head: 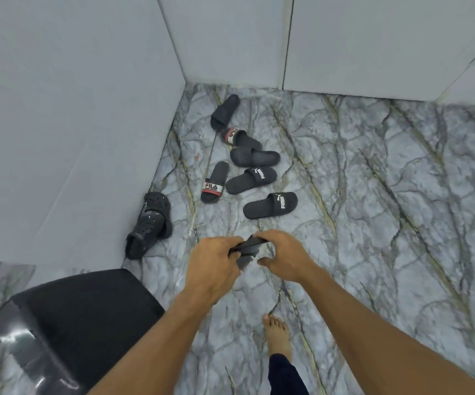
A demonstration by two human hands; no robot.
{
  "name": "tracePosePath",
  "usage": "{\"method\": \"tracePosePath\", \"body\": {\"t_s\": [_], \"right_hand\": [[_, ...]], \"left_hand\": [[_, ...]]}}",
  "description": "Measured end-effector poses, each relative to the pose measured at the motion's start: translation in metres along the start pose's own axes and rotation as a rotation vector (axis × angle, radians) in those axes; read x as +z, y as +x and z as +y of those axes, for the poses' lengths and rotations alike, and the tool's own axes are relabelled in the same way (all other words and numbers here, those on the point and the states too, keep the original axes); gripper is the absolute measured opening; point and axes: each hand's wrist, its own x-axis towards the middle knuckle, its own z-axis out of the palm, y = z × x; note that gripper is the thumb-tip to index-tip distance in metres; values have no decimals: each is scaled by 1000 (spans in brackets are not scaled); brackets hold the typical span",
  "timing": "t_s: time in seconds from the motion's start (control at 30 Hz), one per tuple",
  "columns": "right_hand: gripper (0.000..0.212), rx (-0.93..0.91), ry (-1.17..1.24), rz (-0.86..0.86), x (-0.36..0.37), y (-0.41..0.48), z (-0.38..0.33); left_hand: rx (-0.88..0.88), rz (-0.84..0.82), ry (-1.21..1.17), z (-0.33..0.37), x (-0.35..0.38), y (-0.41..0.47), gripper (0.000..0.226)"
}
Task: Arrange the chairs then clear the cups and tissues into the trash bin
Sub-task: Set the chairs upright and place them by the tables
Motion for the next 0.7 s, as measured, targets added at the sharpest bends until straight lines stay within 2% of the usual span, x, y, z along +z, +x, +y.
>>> {"method": "tracePosePath", "body": {"t_s": [0.1, 0.27, 0.37, 0.43, 0.47, 0.57, 0.63, 0.7], "right_hand": [[31, -109, -84, -2, 8, -40, -55], [18, -251, -192, 41, 43, -120, -133], [15, -370, -287, 6, 68, -175, -191], [14, -471, -333, -43, 83, -211, -235], [13, -531, -341, -73, 92, -228, -257], [19, -670, -369, -150, 123, -276, -322], [18, -753, -421, -156, 145, -304, -356], [17, -820, -449, -182, 163, -327, -380]], "left_hand": [[-34, 120, -66, -3, -53, -81, 15], [-172, 255, -253, -19, -133, -238, 15], [-196, 363, -246, -41, -173, -341, 21], [-265, 400, -186, -60, -196, -402, 11], [-308, 374, -84, -68, -208, -427, 12], [-437, 99, 372, -72, -241, -478, 28], [-497, 2, 482, -69, -253, -503, 40], [-548, 39, 475, -76, -254, -530, 40]]}}
